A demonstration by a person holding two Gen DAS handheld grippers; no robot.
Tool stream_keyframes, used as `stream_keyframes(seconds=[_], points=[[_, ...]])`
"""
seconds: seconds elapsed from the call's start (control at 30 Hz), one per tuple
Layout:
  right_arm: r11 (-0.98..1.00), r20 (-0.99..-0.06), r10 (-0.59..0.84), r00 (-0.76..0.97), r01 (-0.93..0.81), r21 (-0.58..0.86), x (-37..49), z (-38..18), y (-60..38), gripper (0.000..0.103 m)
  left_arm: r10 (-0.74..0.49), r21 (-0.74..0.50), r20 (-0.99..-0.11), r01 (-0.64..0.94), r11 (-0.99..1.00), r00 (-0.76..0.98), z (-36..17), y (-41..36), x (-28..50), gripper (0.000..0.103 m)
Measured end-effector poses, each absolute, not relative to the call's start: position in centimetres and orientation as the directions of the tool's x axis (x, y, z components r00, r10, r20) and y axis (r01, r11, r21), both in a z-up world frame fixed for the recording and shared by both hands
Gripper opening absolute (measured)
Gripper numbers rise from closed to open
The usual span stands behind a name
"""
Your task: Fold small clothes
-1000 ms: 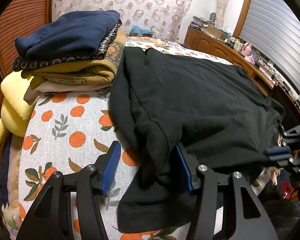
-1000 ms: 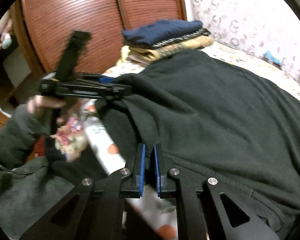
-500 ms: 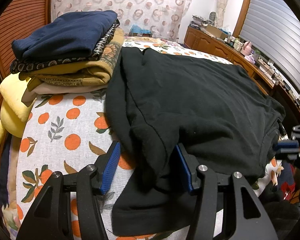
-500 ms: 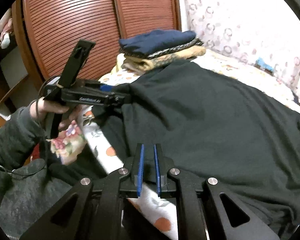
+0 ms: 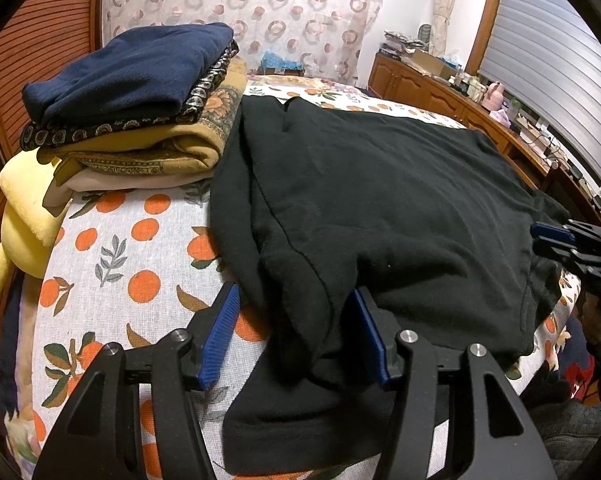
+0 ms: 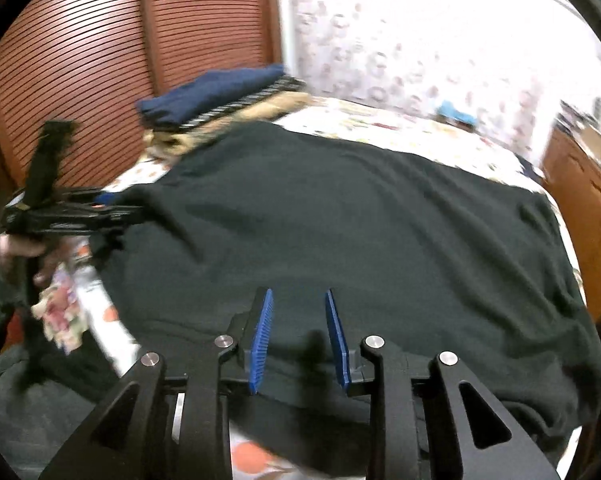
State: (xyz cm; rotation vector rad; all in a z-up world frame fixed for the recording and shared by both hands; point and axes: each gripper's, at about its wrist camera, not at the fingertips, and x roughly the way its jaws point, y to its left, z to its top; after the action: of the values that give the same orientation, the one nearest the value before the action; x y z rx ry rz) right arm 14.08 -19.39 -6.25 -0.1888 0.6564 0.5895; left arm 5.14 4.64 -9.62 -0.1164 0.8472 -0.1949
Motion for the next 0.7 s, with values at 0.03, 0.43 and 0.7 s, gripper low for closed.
stream_keyframes(seconds=[0.03, 0.43, 0.7], points=[[0.848, -0.632, 0.411, 0.657, -0.530, 0.001, 14.5, -6.6, -19.7, 0.029, -0.217, -0.181, -0.732, 0.122, 0.976, 0.645, -9.6, 4.6, 5.2, 0.058], [0.912, -0.640, 0.305, 0.705, -0.410, -0.016, 14.4, -9.1, -20.0, 0.039, -0.234, -0.192, -0.728, 0.137, 0.972, 0.645, -9.6, 4.3, 5.2, 0.058], [0.913, -0.635, 0.261, 0.727, -0.400, -0.084, 13.8, -9.4, -19.8, 0.047, -0.318, -0.242, -0.698, 0.208, 0.948, 0.641, -8.3, 3.2, 6.4, 0.008]])
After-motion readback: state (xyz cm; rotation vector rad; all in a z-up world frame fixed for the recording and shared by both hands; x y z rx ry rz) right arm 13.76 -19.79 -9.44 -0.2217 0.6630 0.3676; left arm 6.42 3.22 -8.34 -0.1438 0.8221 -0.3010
